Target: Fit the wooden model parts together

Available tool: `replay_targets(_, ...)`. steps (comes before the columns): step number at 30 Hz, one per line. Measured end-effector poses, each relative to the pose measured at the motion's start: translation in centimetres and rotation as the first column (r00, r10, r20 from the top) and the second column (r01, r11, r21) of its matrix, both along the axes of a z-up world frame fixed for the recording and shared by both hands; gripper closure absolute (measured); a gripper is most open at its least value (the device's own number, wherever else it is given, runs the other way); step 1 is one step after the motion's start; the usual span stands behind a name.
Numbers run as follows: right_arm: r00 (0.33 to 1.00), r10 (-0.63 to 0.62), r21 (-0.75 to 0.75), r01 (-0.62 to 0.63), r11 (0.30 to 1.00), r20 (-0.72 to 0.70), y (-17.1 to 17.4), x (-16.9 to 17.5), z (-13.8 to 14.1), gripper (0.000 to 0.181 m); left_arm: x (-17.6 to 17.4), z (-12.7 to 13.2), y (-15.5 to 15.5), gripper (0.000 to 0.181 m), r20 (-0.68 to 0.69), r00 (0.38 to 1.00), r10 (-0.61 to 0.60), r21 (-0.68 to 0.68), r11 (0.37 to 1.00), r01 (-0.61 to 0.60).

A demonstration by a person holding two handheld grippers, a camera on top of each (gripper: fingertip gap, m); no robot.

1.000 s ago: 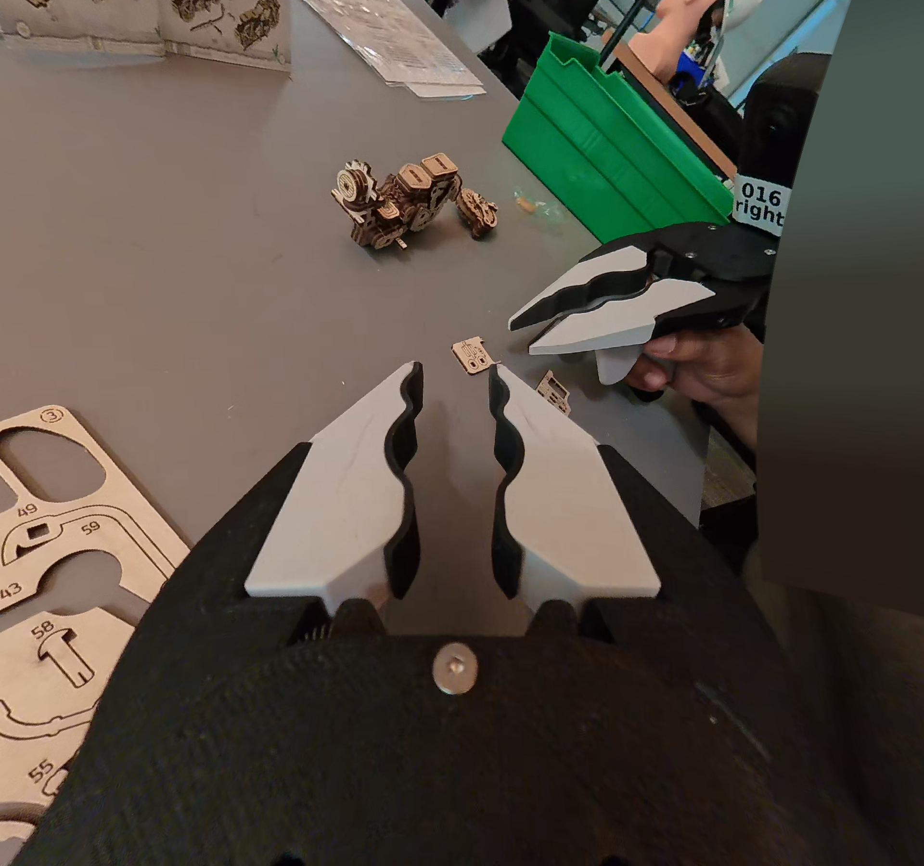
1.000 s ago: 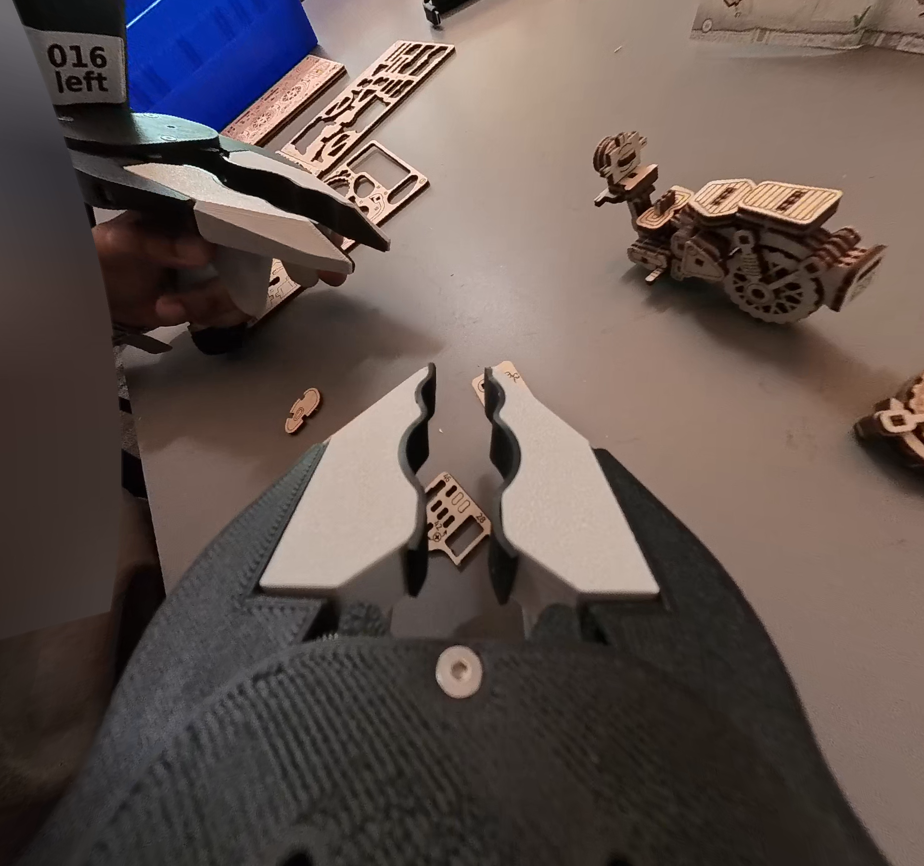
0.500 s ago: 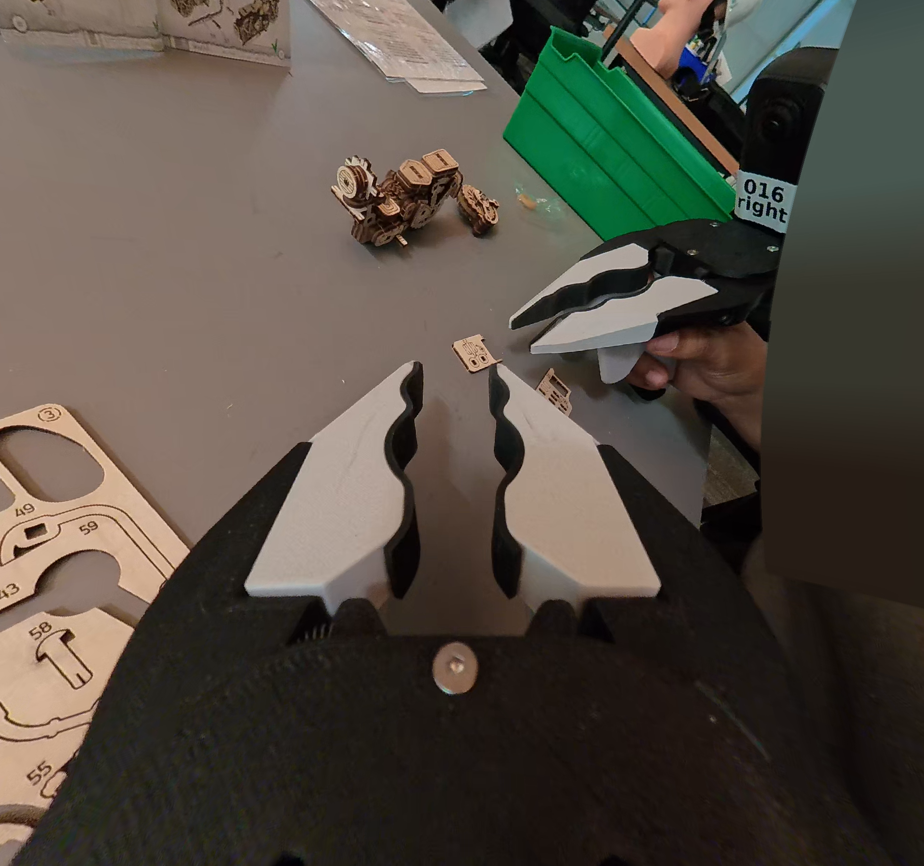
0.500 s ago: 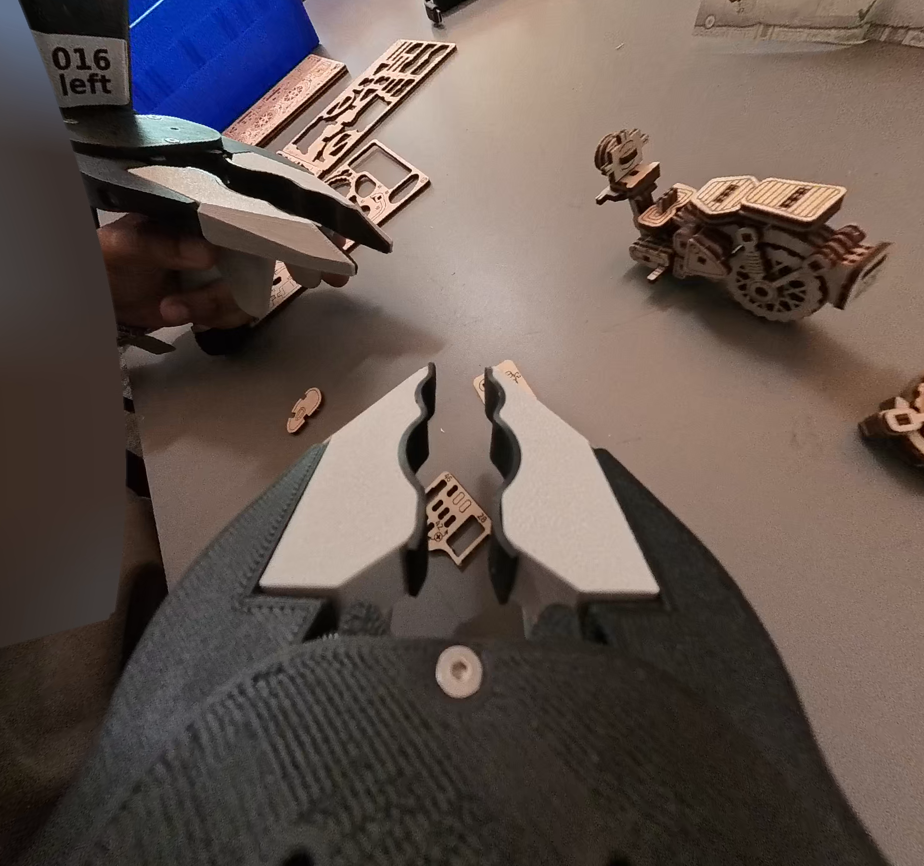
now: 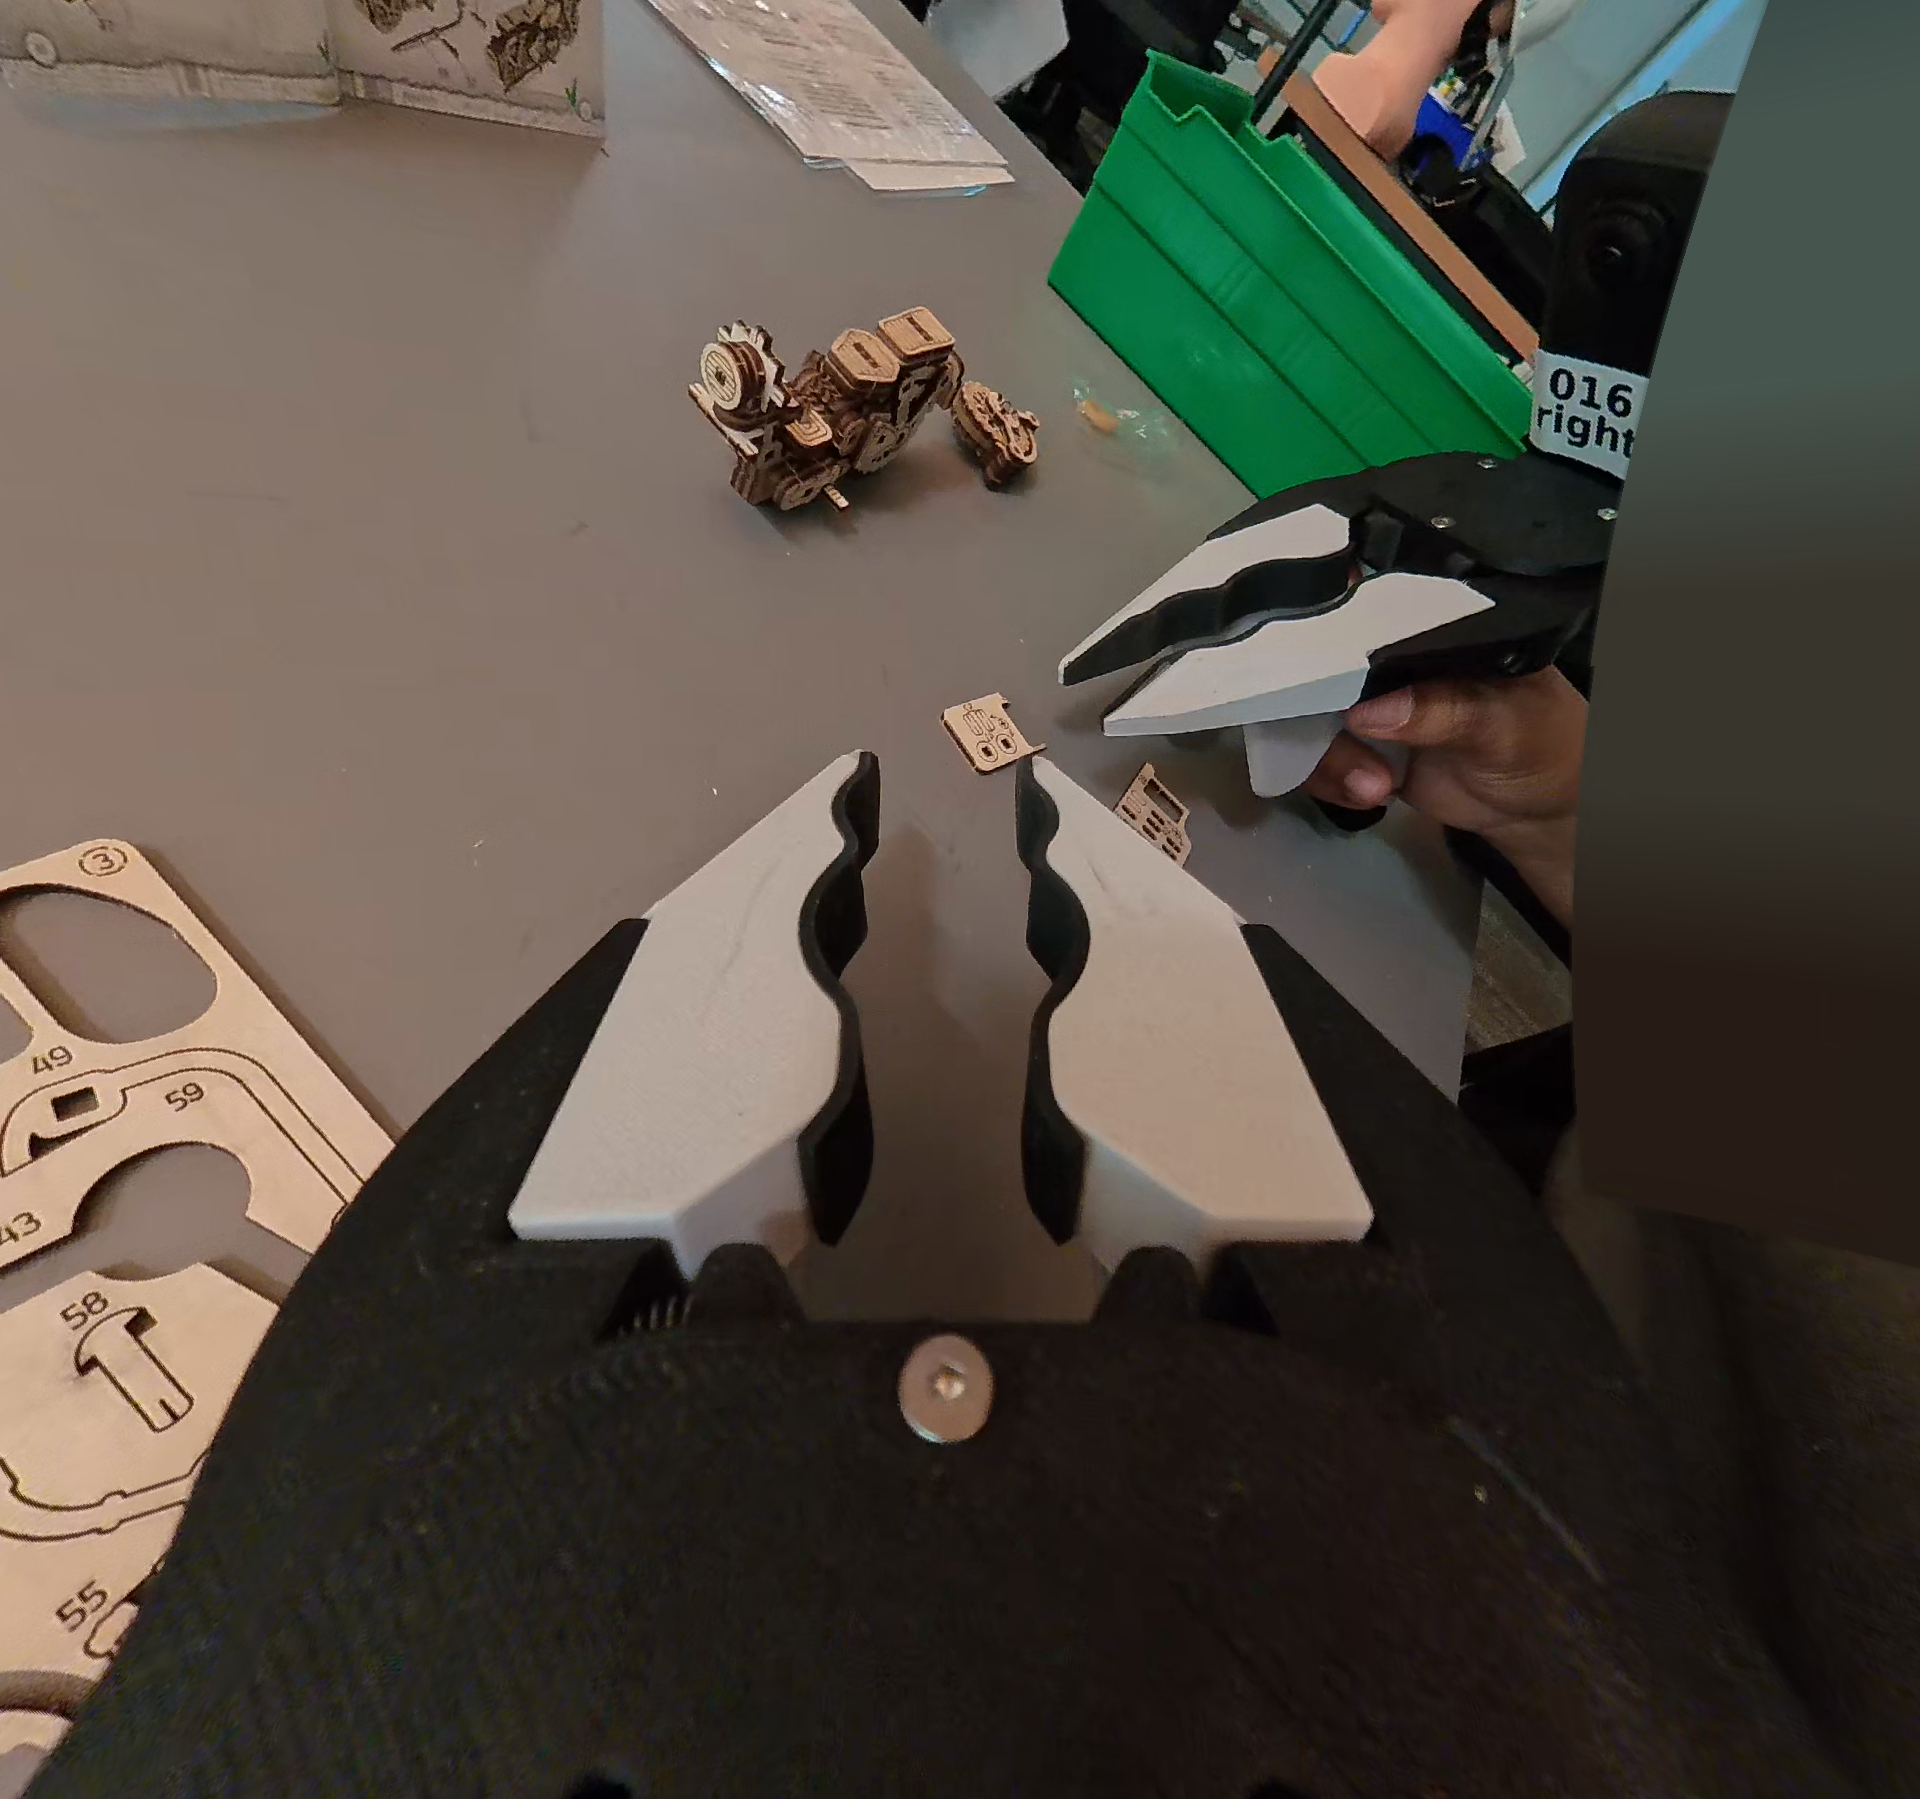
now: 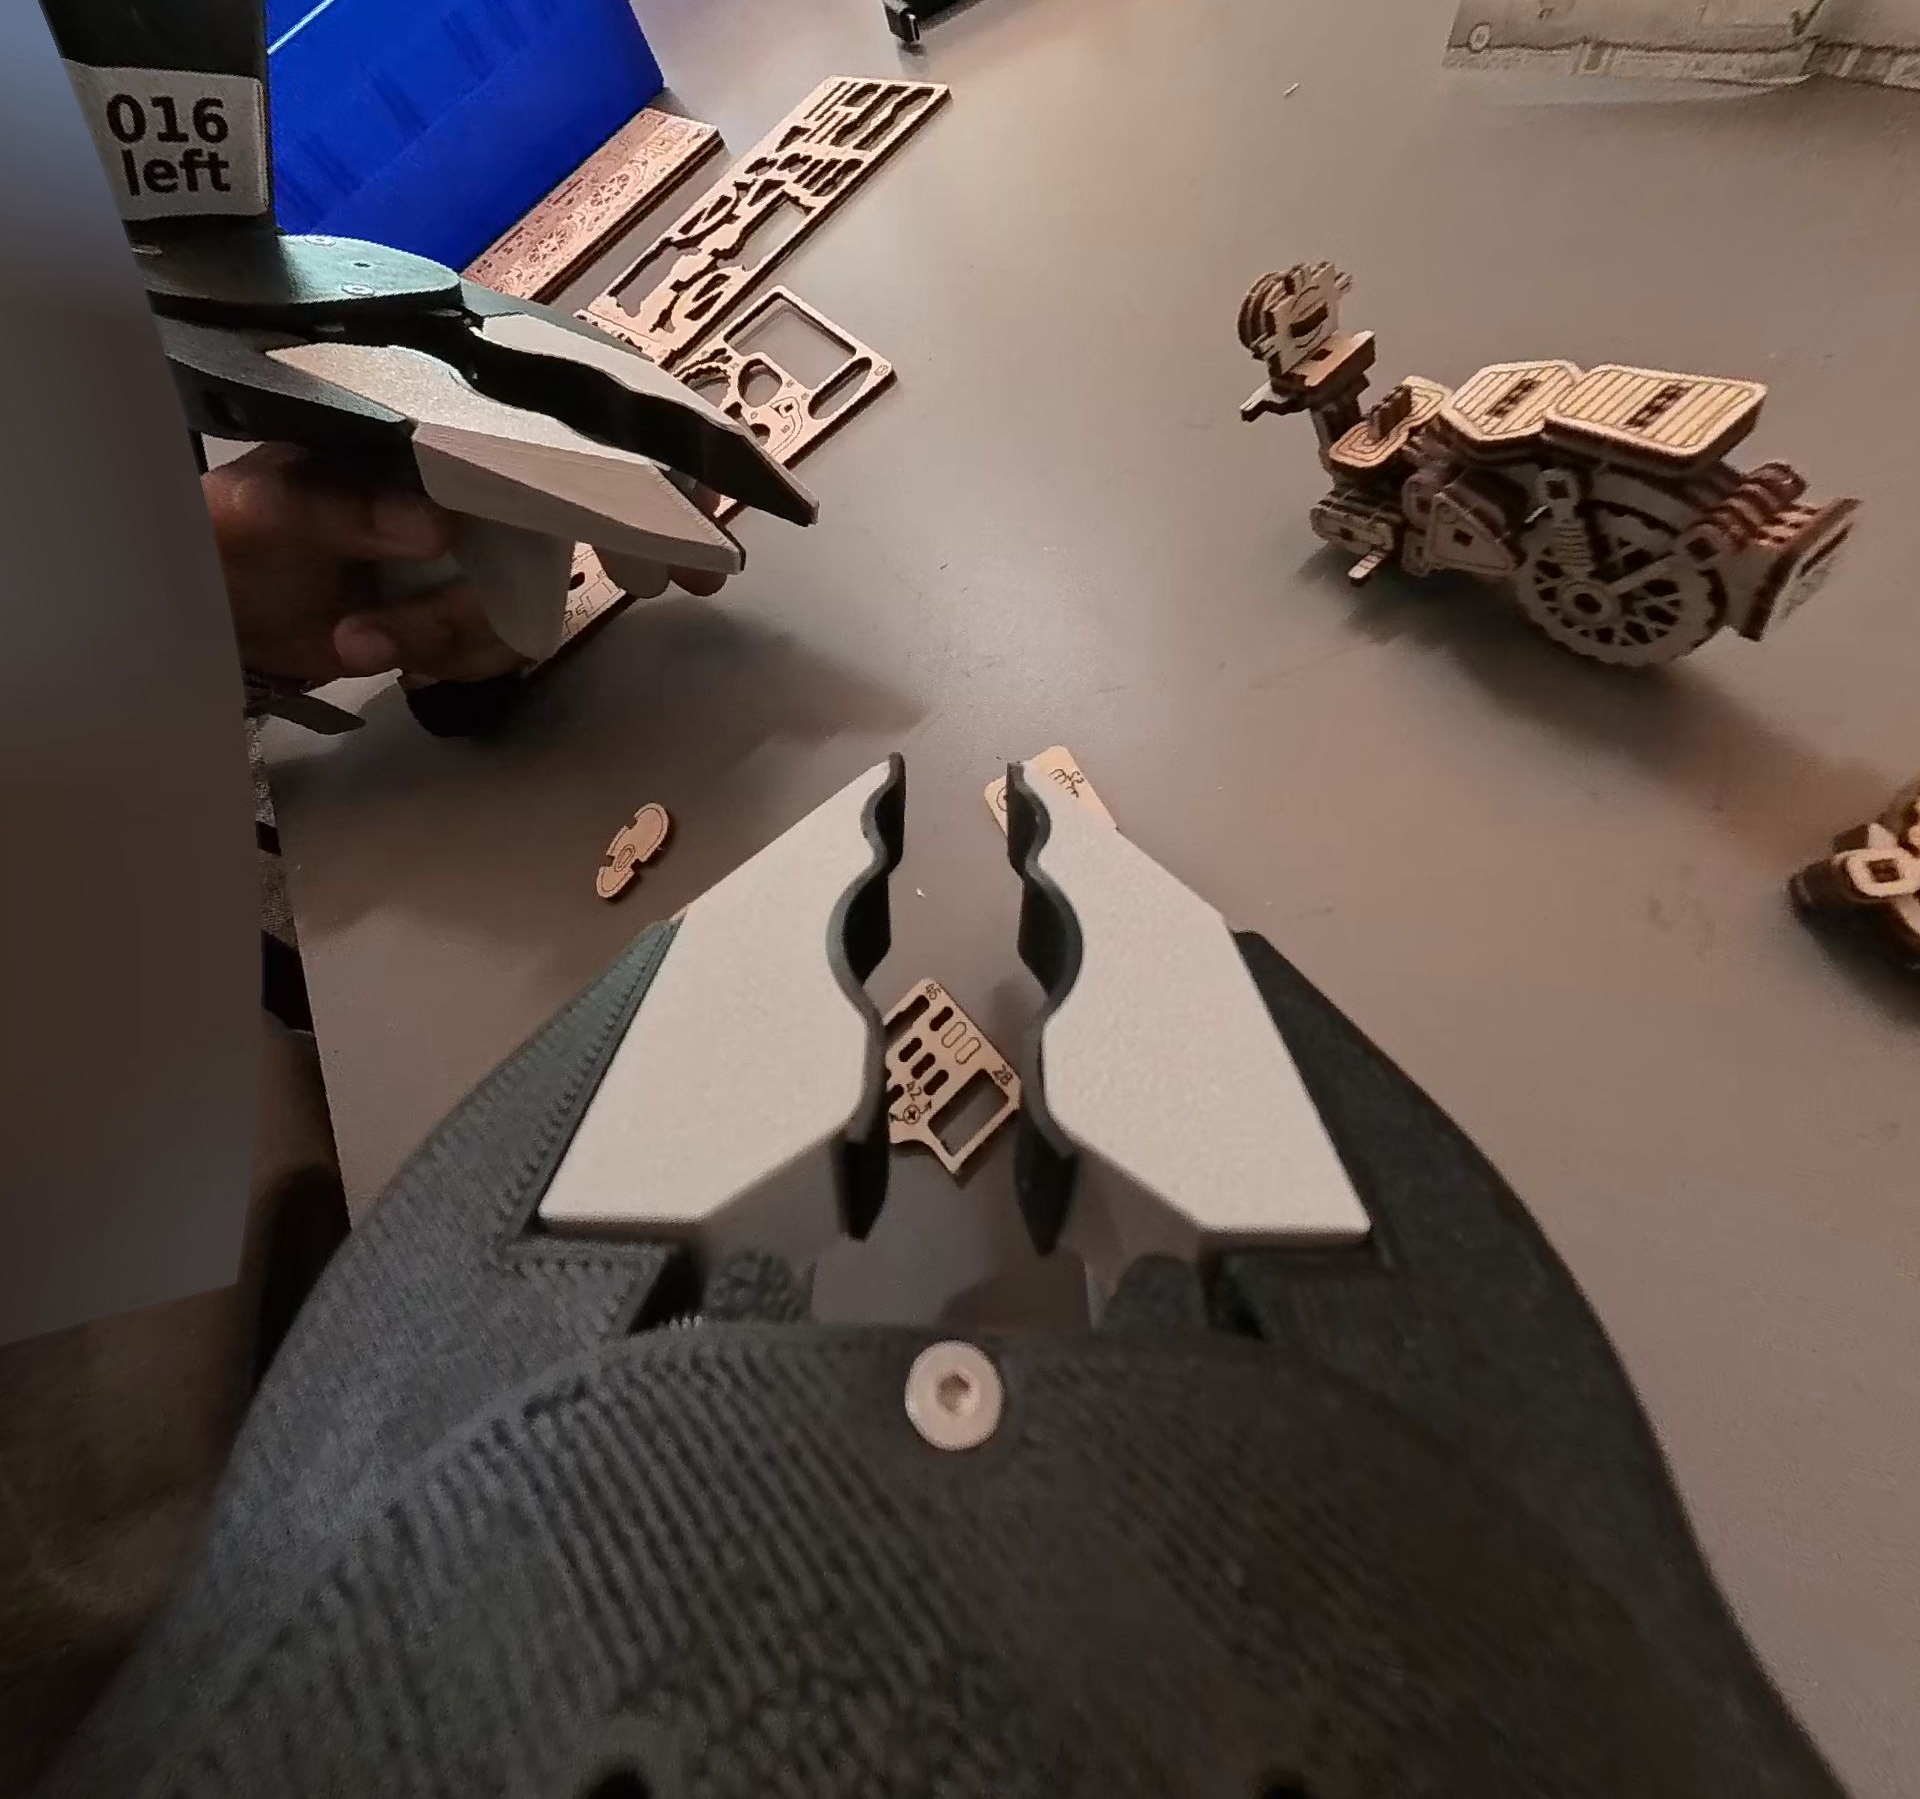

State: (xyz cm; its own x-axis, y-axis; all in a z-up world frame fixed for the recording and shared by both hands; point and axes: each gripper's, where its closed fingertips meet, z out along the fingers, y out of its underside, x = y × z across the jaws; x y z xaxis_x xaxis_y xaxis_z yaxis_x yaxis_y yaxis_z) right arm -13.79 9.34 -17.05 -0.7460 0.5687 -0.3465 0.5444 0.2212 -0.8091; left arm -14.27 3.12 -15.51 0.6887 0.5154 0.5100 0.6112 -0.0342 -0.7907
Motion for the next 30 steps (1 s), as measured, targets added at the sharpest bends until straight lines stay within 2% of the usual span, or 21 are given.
replay_targets(14,1.000,0.001,-0.001,-0.001,1.000,0.001,0.0,0.0,0.0,0.163,0.1,0.1,0.1,0.157,0.007,1.000,-0.007,0.012,1.000,0.007)
replay_targets(21,1.000,-0.004,0.006,0.004,1.000,-0.017,-0.1,0.0,0.1,0.165,2.1,0.1,1.9,0.148,0.039,0.993,-0.115,0.035,0.993,0.114)
replay_targets(27,0.999,0.008,-0.016,-0.009,1.000,-0.048,-0.5,0.2,0.7,0.168,2.2,0.5,1.5,0.147,-0.001,0.997,-0.081,0.012,0.997,0.081)
replay_targets(29,0.997,0.004,-0.021,-0.005,1.000,-0.078,-0.7,-0.1,1.2,0.168,2.1,0.5,0.7,0.136,-0.001,1.000,-0.028,0.004,1.000,0.028)
replay_targets(30,0.996,0.002,-0.033,-0.005,0.999,-0.092,-0.9,-0.4,1.6,0.169,1.7,0.6,0.0,0.121,-0.010,1.000,0.028,-0.004,1.000,-0.028)
